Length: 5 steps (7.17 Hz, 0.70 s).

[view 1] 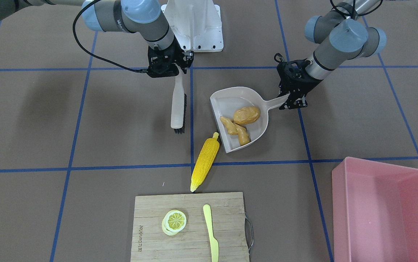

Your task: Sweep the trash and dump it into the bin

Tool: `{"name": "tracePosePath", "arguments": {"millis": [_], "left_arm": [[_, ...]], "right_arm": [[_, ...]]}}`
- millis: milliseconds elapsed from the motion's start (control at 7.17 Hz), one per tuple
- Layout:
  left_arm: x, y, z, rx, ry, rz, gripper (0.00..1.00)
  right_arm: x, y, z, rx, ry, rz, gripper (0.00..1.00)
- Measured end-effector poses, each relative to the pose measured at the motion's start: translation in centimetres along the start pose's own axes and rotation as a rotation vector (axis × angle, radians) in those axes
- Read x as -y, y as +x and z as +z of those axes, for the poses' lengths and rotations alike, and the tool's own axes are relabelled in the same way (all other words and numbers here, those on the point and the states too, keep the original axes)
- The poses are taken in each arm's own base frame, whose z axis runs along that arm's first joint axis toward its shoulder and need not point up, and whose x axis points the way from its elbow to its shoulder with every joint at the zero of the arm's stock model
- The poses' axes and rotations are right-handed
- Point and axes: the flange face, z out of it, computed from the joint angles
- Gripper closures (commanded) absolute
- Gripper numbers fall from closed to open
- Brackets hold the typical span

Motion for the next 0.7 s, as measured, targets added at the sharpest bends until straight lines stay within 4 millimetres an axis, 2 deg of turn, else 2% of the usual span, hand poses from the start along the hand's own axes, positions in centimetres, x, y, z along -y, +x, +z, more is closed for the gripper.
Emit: {"name": "tracePosePath", "arguments": {"millis": [139, 279, 418, 697], "left_arm": [[-0.1, -0.1, 0.1, 0.004, -0.002, 0.0, 1.0], [-0.3, -0.2, 0.2, 0.006, -0.006, -0.002, 1.0], [-0.5, -0.3, 0.3, 0.008, -0.009, -0.005, 1.0], [-0.6, -0.4, 0.3, 0.013, -0.01, -0.021, 1.0]], "right_arm": [[1.4, 1.4, -1.6, -0.053, 0.021, -0.051, 1.0], [2.8, 2.5, -2.2, -0.105, 0.047, -0.112, 1.0], [4.2, 3.3, -2.1, -0.15, 0.069, -0.179, 1.0], [6.8, 4.3, -0.5, -0.226, 0.077, -0.33, 1.0]]}}
